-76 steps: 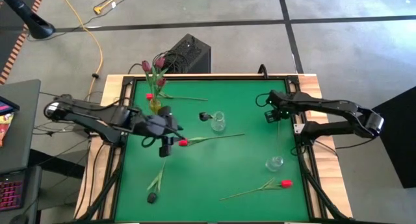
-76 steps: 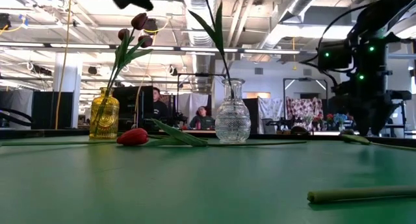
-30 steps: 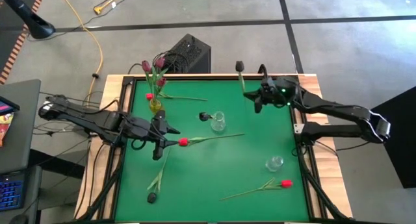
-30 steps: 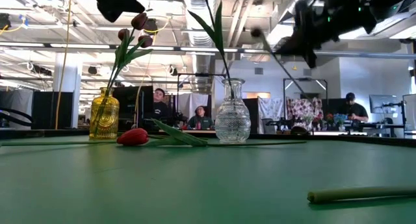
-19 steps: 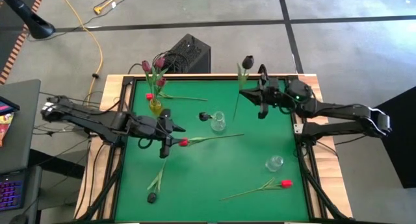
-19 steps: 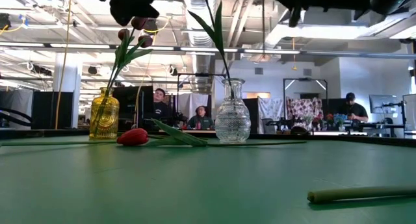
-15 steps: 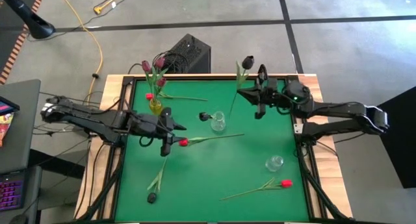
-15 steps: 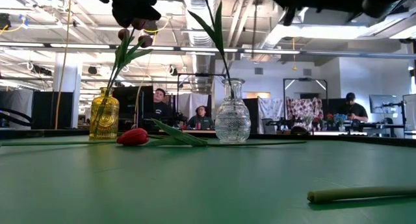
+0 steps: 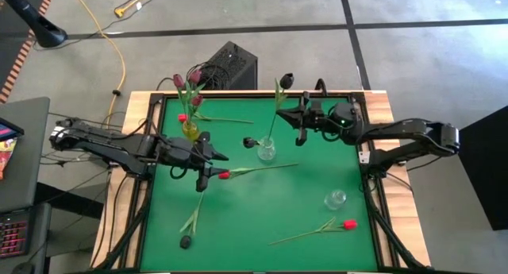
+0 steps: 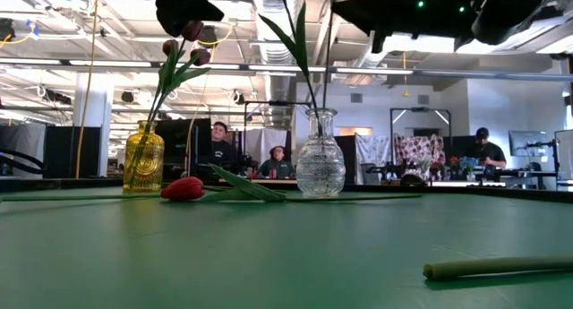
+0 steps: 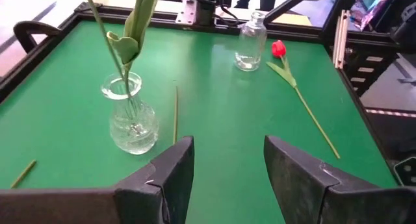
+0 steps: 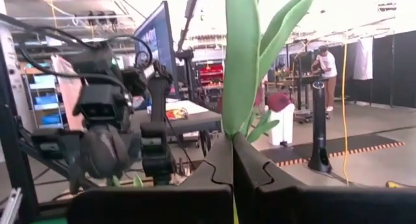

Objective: Sort flowers into vase by color
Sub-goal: Put the right black flower into the left transparent vase

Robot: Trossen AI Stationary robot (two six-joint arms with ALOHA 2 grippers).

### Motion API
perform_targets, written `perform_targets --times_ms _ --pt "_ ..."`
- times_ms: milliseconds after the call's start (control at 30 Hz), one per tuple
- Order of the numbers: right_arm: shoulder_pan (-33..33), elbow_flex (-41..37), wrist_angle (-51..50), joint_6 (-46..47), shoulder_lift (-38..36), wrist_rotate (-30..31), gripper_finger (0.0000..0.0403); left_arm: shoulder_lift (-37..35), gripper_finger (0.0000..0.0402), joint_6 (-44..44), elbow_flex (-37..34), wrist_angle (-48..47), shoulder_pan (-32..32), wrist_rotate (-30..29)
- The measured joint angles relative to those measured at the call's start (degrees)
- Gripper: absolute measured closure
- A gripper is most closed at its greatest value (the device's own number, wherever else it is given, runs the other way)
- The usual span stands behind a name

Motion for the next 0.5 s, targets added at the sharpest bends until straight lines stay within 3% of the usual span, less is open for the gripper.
perform_targets --times_ms 500 --pt "1.5 0.0 1.2 -2.3 6.4 1.0 0.0376 0.0 0.0228 0.3 0.0 0.3 0.0 0.0"
